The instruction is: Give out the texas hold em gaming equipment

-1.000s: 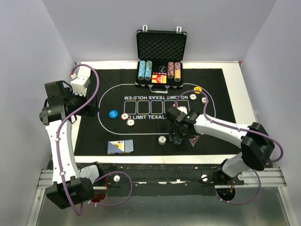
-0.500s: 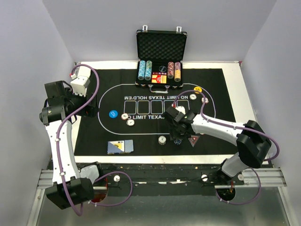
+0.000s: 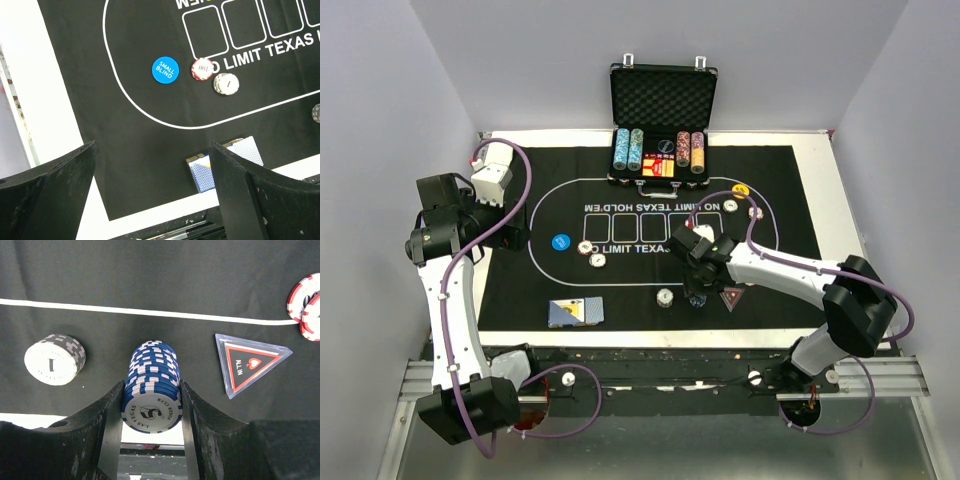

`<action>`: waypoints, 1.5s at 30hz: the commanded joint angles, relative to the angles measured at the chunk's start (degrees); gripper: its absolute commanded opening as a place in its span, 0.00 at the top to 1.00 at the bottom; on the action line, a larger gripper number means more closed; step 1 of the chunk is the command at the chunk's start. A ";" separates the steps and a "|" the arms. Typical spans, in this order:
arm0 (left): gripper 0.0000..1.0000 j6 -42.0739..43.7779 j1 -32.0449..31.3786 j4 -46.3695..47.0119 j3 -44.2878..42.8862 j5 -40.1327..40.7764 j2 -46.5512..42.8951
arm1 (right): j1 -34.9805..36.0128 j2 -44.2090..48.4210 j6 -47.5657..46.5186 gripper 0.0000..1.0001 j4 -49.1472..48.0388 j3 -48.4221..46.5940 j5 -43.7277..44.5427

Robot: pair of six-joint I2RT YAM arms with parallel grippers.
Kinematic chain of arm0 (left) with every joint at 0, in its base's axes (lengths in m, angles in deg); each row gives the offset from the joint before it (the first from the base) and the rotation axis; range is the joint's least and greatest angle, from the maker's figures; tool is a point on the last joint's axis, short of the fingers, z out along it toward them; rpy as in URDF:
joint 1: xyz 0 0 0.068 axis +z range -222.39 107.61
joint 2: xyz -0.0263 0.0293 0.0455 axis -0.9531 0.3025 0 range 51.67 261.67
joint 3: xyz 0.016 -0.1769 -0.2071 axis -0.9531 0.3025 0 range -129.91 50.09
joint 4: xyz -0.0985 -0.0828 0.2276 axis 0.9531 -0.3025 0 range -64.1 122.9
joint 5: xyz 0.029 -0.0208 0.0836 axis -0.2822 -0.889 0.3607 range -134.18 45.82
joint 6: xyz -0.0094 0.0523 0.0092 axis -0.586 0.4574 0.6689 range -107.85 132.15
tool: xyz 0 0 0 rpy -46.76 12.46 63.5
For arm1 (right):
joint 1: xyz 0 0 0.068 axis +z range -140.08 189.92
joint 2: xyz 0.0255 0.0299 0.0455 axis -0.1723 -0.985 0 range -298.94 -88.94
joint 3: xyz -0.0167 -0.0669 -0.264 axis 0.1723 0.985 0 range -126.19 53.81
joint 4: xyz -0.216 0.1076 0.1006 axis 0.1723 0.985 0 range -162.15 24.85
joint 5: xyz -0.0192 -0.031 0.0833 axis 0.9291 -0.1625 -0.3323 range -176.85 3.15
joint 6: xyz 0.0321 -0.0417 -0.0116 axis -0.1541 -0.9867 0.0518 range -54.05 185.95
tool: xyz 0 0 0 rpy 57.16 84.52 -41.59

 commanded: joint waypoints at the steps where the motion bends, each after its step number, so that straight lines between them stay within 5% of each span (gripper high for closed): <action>1: 0.01 0.00 0.37 0.66 0.52 -1.06 -1.21 | 0.23 1.45 0.76 0.62 2.81 -3.36 3.04; 13: 0.01 -0.53 0.37 1.10 0.87 -1.32 -1.21 | 0.93 -2.75 -4.25 0.66 5.19 -16.54 0.58; 31: 0.01 -2.64 0.45 2.33 0.52 0.96 0.20 | 9.81 -49.07 -10.67 0.68 11.43 -75.95 -4.69; 45: 0.01 -4.84 1.42 2.33 -0.88 0.96 0.20 | 11.31 -57.26 -8.56 0.68 4.93 -79.83 -12.69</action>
